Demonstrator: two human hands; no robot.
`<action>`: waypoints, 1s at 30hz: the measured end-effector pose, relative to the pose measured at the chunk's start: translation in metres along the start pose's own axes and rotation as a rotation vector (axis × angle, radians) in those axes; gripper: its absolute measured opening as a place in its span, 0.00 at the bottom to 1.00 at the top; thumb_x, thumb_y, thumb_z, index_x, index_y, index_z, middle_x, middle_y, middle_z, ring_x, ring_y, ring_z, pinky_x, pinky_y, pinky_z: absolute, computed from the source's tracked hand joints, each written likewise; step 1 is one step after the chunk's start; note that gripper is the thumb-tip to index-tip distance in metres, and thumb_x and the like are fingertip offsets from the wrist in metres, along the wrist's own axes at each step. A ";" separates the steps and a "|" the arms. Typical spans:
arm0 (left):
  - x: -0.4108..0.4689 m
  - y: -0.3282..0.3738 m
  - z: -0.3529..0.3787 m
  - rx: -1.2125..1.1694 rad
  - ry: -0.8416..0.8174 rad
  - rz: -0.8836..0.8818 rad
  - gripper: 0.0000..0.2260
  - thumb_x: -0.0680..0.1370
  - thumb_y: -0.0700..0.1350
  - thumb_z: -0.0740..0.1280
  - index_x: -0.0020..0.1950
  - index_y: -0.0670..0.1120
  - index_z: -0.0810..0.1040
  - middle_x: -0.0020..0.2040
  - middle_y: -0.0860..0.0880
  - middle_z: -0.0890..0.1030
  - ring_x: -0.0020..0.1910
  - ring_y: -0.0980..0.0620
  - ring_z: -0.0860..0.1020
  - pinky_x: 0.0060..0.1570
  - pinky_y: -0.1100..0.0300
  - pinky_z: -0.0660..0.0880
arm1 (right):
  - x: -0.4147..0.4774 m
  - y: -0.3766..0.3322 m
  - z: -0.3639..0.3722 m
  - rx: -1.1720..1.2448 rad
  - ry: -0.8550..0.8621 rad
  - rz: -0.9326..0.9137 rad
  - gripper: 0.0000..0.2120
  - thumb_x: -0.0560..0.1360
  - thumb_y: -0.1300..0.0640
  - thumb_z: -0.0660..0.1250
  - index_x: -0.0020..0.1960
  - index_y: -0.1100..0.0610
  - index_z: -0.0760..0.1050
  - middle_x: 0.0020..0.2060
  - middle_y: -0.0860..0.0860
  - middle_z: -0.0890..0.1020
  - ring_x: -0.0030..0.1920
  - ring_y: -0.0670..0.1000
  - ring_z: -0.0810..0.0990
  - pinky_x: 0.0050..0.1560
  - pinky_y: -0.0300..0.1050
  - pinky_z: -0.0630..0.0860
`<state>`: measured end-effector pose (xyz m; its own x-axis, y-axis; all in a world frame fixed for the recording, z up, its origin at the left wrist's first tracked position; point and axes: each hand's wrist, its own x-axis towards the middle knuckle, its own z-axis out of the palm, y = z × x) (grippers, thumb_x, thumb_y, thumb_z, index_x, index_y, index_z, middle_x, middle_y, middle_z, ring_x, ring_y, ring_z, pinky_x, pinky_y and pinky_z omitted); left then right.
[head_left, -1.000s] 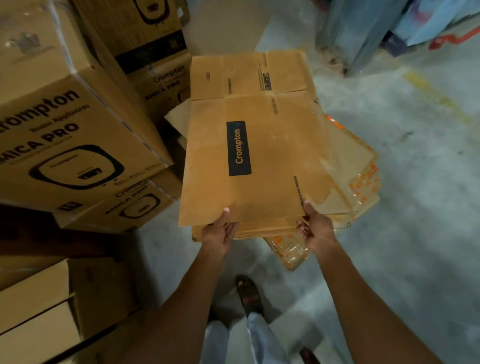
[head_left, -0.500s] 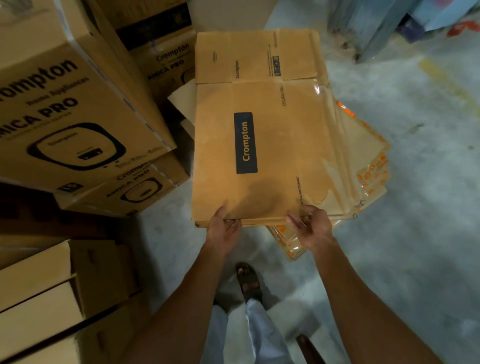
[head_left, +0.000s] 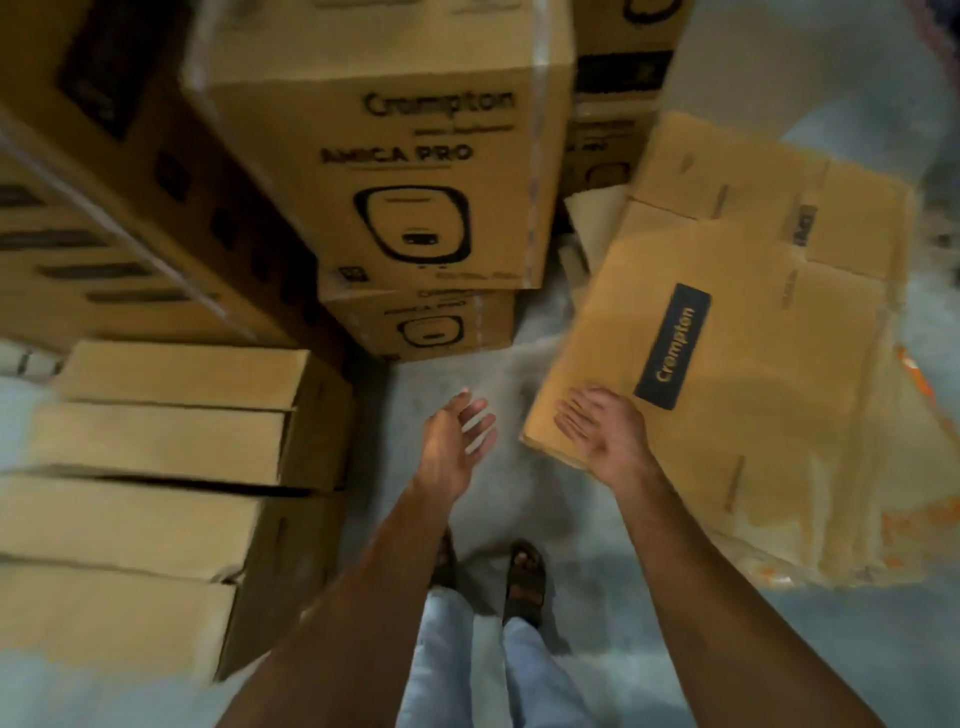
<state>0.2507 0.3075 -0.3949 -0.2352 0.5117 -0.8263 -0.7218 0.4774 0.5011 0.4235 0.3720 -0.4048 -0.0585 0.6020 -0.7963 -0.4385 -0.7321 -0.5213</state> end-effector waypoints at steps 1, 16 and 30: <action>-0.002 0.010 -0.022 -0.034 0.034 0.027 0.11 0.85 0.46 0.63 0.66 0.45 0.76 0.62 0.44 0.80 0.63 0.44 0.78 0.65 0.48 0.76 | 0.003 0.008 0.021 -0.051 -0.050 0.016 0.07 0.84 0.63 0.58 0.58 0.59 0.73 0.59 0.60 0.78 0.50 0.57 0.81 0.52 0.52 0.78; -0.045 0.020 -0.300 -0.480 0.623 0.202 0.08 0.83 0.42 0.65 0.60 0.42 0.79 0.52 0.43 0.83 0.46 0.47 0.79 0.46 0.57 0.78 | -0.041 0.217 0.256 -0.767 -0.478 0.279 0.11 0.83 0.62 0.61 0.65 0.59 0.73 0.54 0.55 0.82 0.51 0.56 0.83 0.47 0.48 0.80; 0.017 -0.086 -0.483 -0.618 0.963 -0.100 0.40 0.77 0.47 0.74 0.82 0.47 0.54 0.80 0.43 0.62 0.75 0.40 0.65 0.73 0.42 0.65 | 0.039 0.420 0.307 -1.770 -0.624 -0.071 0.23 0.79 0.52 0.68 0.71 0.56 0.68 0.60 0.52 0.75 0.62 0.57 0.76 0.63 0.62 0.76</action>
<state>-0.0054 -0.0702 -0.5759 -0.3666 -0.3947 -0.8425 -0.8989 -0.0832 0.4302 -0.0383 0.1858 -0.5605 -0.5383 0.3580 -0.7629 0.8348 0.1023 -0.5410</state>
